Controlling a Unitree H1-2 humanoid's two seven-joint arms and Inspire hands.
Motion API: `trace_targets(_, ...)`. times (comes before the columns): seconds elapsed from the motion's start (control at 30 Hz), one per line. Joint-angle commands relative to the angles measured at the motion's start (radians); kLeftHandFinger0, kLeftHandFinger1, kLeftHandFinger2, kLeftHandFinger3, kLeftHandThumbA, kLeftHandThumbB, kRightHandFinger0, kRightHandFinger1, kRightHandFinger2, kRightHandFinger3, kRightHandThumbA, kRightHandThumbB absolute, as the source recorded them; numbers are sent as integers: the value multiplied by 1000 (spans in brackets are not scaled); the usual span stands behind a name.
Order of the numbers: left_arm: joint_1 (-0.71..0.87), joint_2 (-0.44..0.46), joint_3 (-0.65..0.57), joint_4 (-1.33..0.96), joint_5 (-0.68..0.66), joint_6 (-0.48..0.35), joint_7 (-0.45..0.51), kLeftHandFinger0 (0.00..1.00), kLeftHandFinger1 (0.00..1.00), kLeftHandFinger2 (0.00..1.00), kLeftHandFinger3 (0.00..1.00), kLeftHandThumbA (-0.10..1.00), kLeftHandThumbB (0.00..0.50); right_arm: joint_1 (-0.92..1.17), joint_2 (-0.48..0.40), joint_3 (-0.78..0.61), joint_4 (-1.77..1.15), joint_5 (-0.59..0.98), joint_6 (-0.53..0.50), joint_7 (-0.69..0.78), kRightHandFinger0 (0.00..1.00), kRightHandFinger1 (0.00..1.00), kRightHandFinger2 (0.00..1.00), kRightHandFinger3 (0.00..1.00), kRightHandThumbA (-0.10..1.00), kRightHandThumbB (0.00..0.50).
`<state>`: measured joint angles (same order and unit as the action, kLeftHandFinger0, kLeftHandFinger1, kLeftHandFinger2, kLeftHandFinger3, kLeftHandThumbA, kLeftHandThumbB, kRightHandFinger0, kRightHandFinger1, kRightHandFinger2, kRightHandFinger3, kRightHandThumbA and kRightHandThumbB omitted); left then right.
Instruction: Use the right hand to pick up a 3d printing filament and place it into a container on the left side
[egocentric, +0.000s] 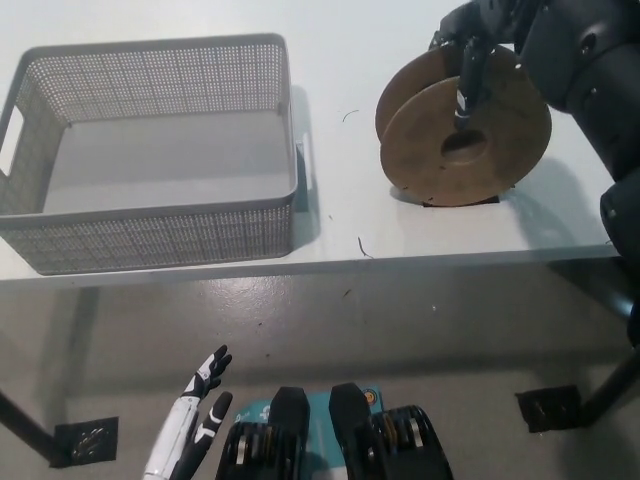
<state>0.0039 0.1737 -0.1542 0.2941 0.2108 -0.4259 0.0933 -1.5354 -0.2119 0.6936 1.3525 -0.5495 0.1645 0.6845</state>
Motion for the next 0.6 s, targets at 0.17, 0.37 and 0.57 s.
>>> trace_targets(0.17,-23,21,6,-27,-5,-44,-21,1000,1000,1000,1000,1000,252,190,-25,-138,12,55,-155,-491,31,566,905,982,-100,120)
trace_targets(0.37,-19,20,8,-25,-2,-44,-23,1000,1000,1000,1000,1000,263,194,-54,-270,24,143,-124,-525,366,849,1000,1000,-100,146)
trace_targets(0.57,-19,23,9,-27,-2,-43,-27,1000,1000,1000,1000,1000,255,206,-86,-465,41,259,-94,-544,218,645,1000,1000,-100,187)
